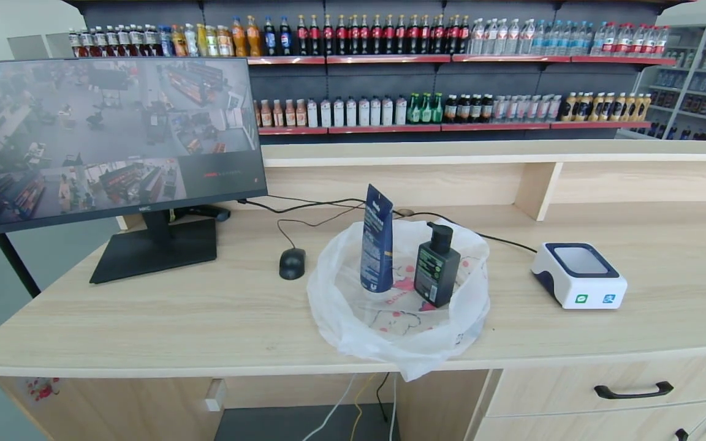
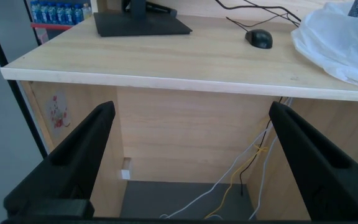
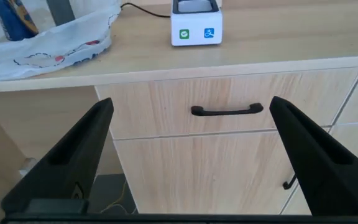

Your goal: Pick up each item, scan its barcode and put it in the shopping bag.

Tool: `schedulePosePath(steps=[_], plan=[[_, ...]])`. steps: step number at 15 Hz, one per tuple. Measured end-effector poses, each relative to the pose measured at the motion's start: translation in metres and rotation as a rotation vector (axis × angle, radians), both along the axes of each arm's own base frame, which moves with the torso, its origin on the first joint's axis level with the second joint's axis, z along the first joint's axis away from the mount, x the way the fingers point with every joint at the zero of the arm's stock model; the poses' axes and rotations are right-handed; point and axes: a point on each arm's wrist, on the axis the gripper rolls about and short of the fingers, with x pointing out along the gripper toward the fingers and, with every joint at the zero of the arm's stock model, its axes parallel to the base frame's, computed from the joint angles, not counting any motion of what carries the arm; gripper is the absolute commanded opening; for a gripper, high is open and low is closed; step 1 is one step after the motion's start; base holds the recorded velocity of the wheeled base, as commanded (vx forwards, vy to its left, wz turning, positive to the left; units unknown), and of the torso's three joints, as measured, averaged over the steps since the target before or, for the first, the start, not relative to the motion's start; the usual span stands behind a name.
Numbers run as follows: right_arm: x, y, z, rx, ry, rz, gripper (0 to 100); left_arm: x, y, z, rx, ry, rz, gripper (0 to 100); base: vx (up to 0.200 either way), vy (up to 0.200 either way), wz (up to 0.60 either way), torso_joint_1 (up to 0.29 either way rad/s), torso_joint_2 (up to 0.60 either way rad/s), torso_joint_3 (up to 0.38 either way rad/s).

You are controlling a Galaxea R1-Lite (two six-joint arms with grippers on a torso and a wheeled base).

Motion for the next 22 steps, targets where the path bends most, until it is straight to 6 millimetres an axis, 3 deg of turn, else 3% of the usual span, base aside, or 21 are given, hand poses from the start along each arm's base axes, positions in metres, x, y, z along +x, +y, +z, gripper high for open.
schedulePosePath(steps=[3,10,22], plan=[[-0.0001,0.0000,0.0000,0.000,-0.001,0.001,100,0.0000,0.0000,-0.0001,0.000,0.001,0.000,100,-0.200,0.000,0.00,0.015,0.00,-0.001],[-0.0001,0.0000,0.0000,-0.003,-0.001,0.001,100,0.0000,0.0000,0.0000,0.001,0.000,0.000,100,0.000,0.000,0.00,0.000,0.00,0.000],[-0.0001,0.0000,0.0000,-0.002,-0.001,0.001,100,0.0000,0.0000,0.0000,0.001,0.000,0.000,100,0.000,-0.200,0.00,0.003,0.00,0.002]])
